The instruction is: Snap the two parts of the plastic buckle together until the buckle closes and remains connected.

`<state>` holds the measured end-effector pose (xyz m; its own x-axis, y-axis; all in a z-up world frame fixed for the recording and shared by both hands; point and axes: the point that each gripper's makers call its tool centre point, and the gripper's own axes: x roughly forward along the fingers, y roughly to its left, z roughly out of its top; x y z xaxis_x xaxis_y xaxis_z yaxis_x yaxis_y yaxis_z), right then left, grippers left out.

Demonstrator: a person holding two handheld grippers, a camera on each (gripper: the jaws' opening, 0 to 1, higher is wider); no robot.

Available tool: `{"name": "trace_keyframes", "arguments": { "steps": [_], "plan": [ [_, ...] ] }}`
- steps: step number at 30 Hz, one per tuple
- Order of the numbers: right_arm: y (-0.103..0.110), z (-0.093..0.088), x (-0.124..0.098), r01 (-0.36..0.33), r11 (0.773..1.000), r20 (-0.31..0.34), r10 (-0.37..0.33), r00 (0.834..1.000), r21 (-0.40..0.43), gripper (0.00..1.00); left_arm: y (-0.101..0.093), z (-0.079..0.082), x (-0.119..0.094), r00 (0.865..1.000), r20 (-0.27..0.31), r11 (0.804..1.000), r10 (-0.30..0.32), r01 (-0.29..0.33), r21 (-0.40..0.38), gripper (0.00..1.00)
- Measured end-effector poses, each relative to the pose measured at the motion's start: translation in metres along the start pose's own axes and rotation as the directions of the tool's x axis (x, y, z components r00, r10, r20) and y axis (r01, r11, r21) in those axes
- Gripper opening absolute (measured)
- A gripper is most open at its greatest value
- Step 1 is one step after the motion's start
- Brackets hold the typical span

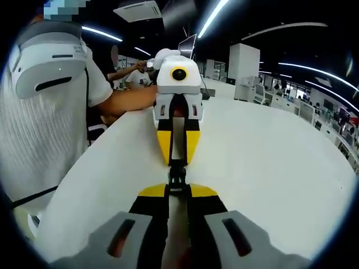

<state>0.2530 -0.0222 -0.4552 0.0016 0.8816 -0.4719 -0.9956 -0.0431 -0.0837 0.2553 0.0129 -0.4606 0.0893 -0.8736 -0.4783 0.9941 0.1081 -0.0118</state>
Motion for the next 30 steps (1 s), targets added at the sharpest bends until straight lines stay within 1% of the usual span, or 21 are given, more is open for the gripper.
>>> {"name": "trace_keyframes", "arguments": {
  "steps": [6, 13, 17, 30],
  "plan": [
    [-0.0013, 0.0003, 0.0003, 0.000, 1.000, 0.002, 0.000, 1.000, 0.002, 0.12, -0.0001, 0.0002, -0.0002, 1.000, 0.002, 1.000, -0.001, 0.001, -0.001, 0.12],
    [-0.0022, 0.0007, 0.0012, 0.004, 1.000, 0.005, -0.004, 1.000, 0.000, 0.12, 0.0003, 0.0002, 0.0003, 1.000, 0.006, 1.000, -0.003, 0.003, -0.028, 0.12],
    [-0.0004, 0.0022, 0.0030, -0.007, 1.000, 0.012, 0.007, 1.000, -0.007, 0.11, -0.0022, 0.0018, 0.0027, 1.000, 0.011, 1.000, -0.010, 0.010, -0.011, 0.11],
    [-0.0011, 0.0034, 0.0046, -0.019, 1.000, 0.012, 0.019, 1.000, -0.010, 0.11, -0.0017, 0.0011, 0.0020, 1.000, 0.009, 1.000, -0.019, 0.019, -0.019, 0.11]
  ]
}}
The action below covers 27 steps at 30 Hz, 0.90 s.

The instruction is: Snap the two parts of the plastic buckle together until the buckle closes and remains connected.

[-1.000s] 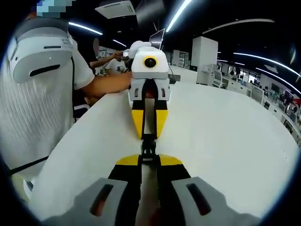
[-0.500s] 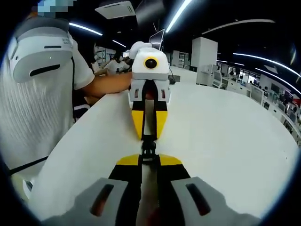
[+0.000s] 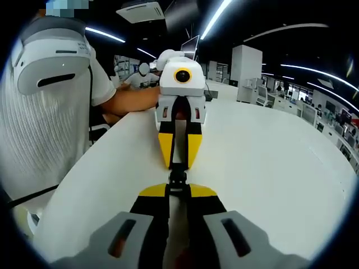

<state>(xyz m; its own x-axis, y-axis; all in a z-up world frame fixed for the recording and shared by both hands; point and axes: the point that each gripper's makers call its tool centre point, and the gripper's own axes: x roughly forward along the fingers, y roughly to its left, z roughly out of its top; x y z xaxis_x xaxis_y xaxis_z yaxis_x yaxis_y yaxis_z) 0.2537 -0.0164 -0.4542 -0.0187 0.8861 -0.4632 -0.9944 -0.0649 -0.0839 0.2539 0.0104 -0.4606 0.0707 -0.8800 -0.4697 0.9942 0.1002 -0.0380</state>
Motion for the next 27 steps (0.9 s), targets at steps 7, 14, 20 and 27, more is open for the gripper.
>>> {"name": "trace_keyframes", "arguments": {
  "steps": [7, 14, 20, 27],
  "plan": [
    [0.0000, -0.0001, 0.0008, -0.006, 1.000, 0.001, 0.006, 1.000, -0.002, 0.10, -0.0004, 0.0003, -0.0002, 1.000, -0.002, 1.000, -0.006, 0.006, 0.004, 0.11],
    [0.0006, 0.0005, 0.0013, -0.011, 1.000, -0.001, 0.011, 1.000, -0.002, 0.10, -0.0009, 0.0004, -0.0003, 1.000, -0.004, 1.000, -0.006, 0.006, 0.009, 0.10],
    [0.0028, 0.0015, 0.0027, -0.012, 1.000, -0.003, 0.012, 1.000, -0.001, 0.10, -0.0012, 0.0005, -0.0001, 1.000, -0.006, 1.000, -0.008, 0.008, 0.006, 0.10],
    [0.0033, 0.0028, 0.0037, 0.001, 1.000, -0.006, -0.001, 1.000, -0.003, 0.10, -0.0011, 0.0006, 0.0000, 1.000, -0.005, 1.000, -0.012, 0.012, -0.007, 0.10]
  ]
}}
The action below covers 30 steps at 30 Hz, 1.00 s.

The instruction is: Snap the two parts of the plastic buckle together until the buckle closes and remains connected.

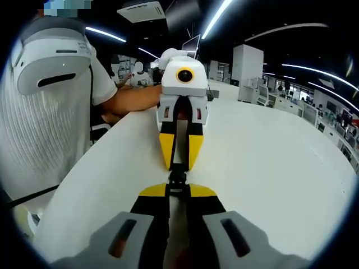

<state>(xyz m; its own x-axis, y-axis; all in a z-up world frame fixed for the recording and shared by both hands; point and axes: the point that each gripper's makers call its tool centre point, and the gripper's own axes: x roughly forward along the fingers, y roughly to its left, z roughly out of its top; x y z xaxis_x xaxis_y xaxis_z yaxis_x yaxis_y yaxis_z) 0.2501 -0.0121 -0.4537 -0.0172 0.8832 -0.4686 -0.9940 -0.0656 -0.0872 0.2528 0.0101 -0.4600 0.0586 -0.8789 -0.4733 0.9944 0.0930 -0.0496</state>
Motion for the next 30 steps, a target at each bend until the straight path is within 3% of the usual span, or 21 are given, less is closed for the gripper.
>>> {"name": "trace_keyframes", "arguments": {
  "steps": [26, 30],
  "plan": [
    [-0.0008, 0.0000, 0.0042, 0.112, 0.994, -0.038, -0.111, 0.993, 0.020, 0.09, -0.0006, -0.0001, 0.0018, 0.997, -0.011, 0.997, 0.075, -0.075, 0.011, 0.09],
    [-0.0015, 0.0042, 0.0096, 0.100, 0.995, -0.015, -0.100, 0.995, -0.017, 0.09, -0.0021, 0.0015, 0.0047, 0.998, -0.002, 0.998, 0.067, -0.067, 0.014, 0.09]
  ]
}}
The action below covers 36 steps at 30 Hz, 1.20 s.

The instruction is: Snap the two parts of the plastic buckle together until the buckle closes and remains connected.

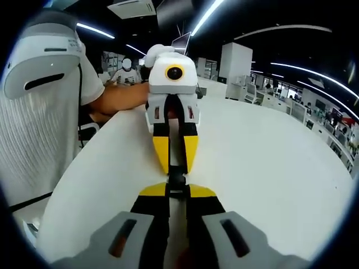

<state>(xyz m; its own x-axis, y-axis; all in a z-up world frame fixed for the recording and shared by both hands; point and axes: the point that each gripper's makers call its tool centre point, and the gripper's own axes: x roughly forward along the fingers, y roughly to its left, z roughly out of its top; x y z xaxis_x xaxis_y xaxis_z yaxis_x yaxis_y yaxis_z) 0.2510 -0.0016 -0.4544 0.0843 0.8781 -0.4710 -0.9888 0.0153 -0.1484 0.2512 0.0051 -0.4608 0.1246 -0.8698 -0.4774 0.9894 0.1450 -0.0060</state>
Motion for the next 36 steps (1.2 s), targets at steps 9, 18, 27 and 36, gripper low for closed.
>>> {"name": "trace_keyframes", "arguments": {
  "steps": [9, 18, 27, 36],
  "plan": [
    [0.0026, 0.0005, -0.0037, -0.018, 1.000, 0.014, 0.018, 1.000, -0.005, 0.10, -0.0007, 0.0032, -0.0089, 1.000, 0.006, 1.000, -0.013, 0.013, -0.003, 0.10],
    [0.0038, -0.0010, -0.0065, -0.022, 1.000, 0.022, 0.022, 1.000, 0.004, 0.11, 0.0013, 0.0024, -0.0073, 1.000, 0.009, 1.000, -0.011, 0.011, -0.004, 0.10],
    [0.0045, -0.0024, -0.0077, -0.032, 0.999, 0.041, 0.031, 0.999, 0.023, 0.11, 0.0030, 0.0012, -0.0041, 1.000, 0.012, 1.000, -0.014, 0.014, -0.008, 0.11],
    [0.0023, -0.0044, -0.0083, -0.034, 0.998, 0.044, 0.031, 0.999, 0.054, 0.13, 0.0037, 0.0003, -0.0015, 1.000, 0.014, 1.000, -0.014, 0.015, -0.009, 0.11]
  ]
}}
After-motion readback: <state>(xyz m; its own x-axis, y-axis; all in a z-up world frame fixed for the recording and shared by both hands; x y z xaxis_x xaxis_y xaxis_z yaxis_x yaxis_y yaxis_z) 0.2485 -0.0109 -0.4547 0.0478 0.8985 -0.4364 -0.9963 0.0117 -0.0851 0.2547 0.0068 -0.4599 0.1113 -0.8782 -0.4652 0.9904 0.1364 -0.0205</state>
